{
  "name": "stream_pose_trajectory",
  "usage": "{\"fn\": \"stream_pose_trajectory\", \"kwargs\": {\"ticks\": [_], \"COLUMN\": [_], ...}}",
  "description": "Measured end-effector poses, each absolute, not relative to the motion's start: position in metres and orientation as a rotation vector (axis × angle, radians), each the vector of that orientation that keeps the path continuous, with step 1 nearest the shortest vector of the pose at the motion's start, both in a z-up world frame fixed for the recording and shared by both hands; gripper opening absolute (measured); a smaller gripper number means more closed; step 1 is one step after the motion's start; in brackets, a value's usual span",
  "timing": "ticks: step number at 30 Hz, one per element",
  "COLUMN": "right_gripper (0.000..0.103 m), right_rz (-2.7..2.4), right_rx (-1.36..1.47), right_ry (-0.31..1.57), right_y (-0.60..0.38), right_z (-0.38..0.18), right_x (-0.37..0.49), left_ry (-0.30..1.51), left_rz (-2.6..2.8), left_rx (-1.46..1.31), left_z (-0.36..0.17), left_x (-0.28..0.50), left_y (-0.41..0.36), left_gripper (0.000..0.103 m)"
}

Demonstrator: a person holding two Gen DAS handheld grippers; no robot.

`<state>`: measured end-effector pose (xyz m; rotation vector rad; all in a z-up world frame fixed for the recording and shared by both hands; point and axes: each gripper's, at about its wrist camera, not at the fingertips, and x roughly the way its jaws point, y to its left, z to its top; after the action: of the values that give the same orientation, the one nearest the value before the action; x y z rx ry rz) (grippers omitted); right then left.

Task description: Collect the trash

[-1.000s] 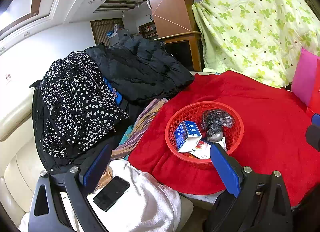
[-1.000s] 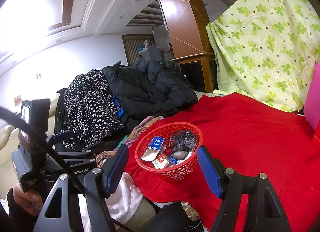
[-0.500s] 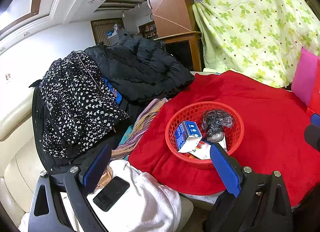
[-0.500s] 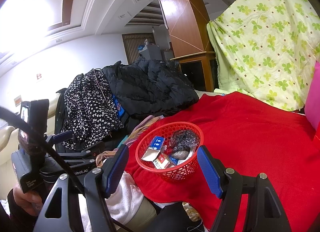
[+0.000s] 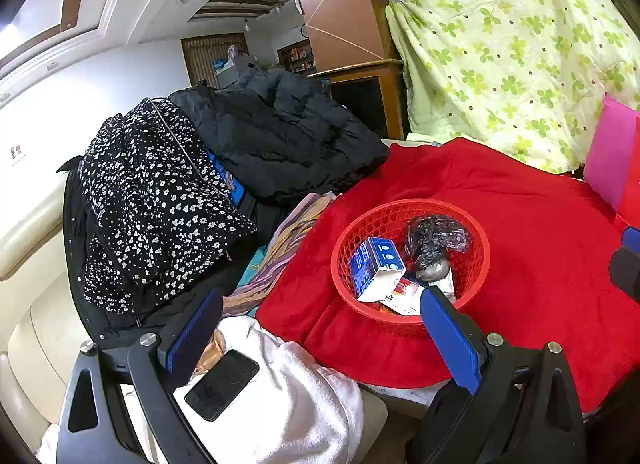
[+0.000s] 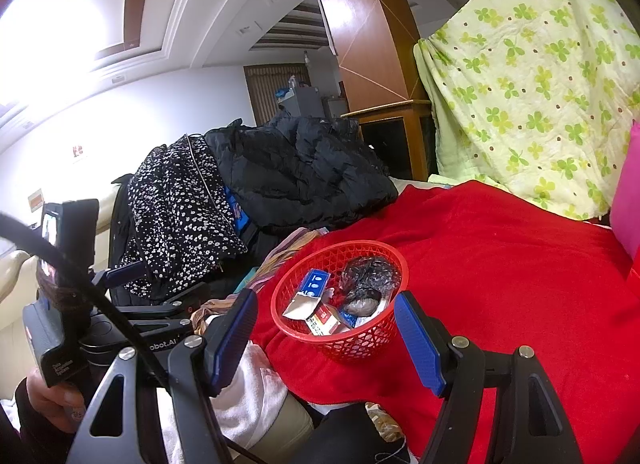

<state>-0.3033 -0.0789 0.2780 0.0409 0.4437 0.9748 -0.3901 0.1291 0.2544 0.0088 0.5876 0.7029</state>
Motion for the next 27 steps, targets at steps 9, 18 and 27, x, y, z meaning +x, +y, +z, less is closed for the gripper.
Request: {"fn": "stream_pose_trajectory", "kwargs": {"ticks": [9,18,27], "right_gripper": [0.074,0.074,0.074], "right_rz": [0.975,0.973,0.979], "right_rx": [0.038,0.043,0.030], "right_ry": [0.447,0.445,0.440], "right_y": [-0.078,-0.077,-0.069], "right_z": [0.276,0.276,0.278], "right_x": [-0.303,-0.303,-0.302], "left_ry": [0.590,0.593,0.602], "left_rz": [0.706,0.708,0.712], "left_rx": [0.006,0.000,-0.007], "left_z": [0.251,0.249,0.246], "left_x": [-0.391,-0.392,-0.391], "left_y": [0.130,0.133,0.137], "left_gripper": [0.099,0.099,0.099]}}
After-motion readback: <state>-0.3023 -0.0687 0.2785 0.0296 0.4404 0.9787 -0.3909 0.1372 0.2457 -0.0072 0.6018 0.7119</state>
